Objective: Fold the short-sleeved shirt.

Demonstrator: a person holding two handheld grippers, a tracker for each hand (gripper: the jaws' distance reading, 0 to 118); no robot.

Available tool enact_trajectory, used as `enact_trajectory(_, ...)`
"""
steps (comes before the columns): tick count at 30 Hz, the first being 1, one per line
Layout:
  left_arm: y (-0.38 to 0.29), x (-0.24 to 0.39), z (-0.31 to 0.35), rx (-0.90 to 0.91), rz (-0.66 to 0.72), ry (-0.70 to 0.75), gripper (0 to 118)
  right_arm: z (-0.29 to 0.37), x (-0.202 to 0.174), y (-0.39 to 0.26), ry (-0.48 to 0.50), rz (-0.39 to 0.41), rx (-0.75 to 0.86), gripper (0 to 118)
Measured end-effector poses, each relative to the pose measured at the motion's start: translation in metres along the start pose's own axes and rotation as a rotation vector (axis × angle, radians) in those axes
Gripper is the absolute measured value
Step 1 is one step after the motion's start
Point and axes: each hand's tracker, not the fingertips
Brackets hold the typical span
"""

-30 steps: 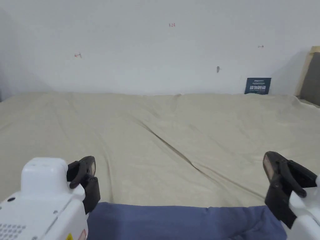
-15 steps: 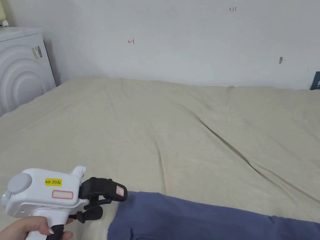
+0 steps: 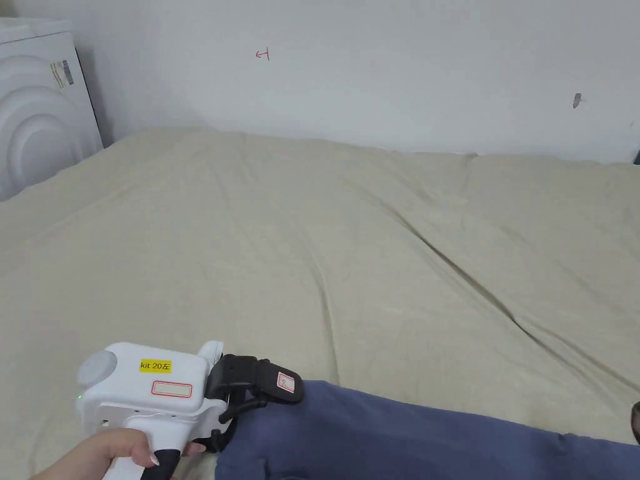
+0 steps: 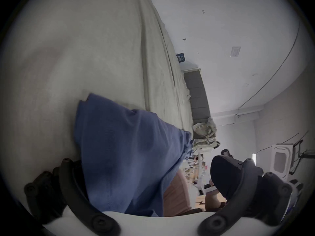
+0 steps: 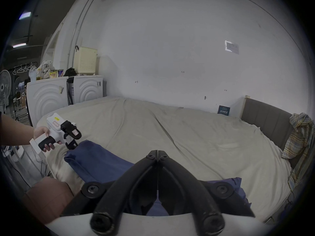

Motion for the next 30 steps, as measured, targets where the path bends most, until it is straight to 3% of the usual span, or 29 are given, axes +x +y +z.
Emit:
enact_trajectory(2, 0.003, 0.002, 0.006, 0.007, -0.018, 0.056, 118, -0.002, -0.002, -0.001, 0.012, 0.017, -0.011, 0)
enact_trajectory(4, -0.002, 0.011, 0.010, 0.030, -0.055, 0.177, 97, -0.002, -0.003, -0.005, 0.019, 0.030, -0.013, 0)
enact_trajectory(5, -0.003, 0.015, 0.010, 0.034, -0.089, 0.254, 63, -0.002, -0.004, -0.006, 0.023, 0.034, -0.016, 0)
enact_trajectory(6, -0.003, 0.016, 0.006, 0.052, -0.129, 0.417, 6, -0.003, -0.004, -0.007, 0.028, 0.034, -0.021, 0)
enact_trajectory(7, -0.003, 0.014, 0.004, 0.070, -0.126, 0.429, 6, -0.004, -0.004, -0.007, 0.033, 0.029, -0.027, 0)
enact_trajectory(8, -0.004, 0.011, 0.008, 0.052, -0.072, 0.341, 6, -0.004, -0.005, -0.008, 0.039, 0.022, -0.031, 0)
enact_trajectory(14, -0.015, 0.076, -0.016, 0.004, -0.328, 0.667, 6, 0.000, 0.000, -0.003, 0.059, -0.002, -0.016, 0)
enact_trajectory(17, -0.009, 0.099, -0.005, 0.026, -0.347, 0.747, 6, 0.004, 0.004, -0.001, 0.054, 0.000, 0.004, 0)
enact_trajectory(23, 0.002, 0.130, 0.017, 0.037, -0.375, 1.105, 6, 0.015, 0.019, -0.004, 0.066, -0.028, 0.023, 0)
enact_trajectory(26, -0.003, 0.152, 0.004, 0.025, -0.369, 1.121, 6, 0.020, 0.027, -0.007, 0.059, -0.036, 0.033, 0)
enact_trajectory(30, -0.015, 0.193, -0.050, -0.028, -0.465, 1.097, 6, 0.025, 0.037, -0.011, 0.056, -0.069, 0.044, 0)
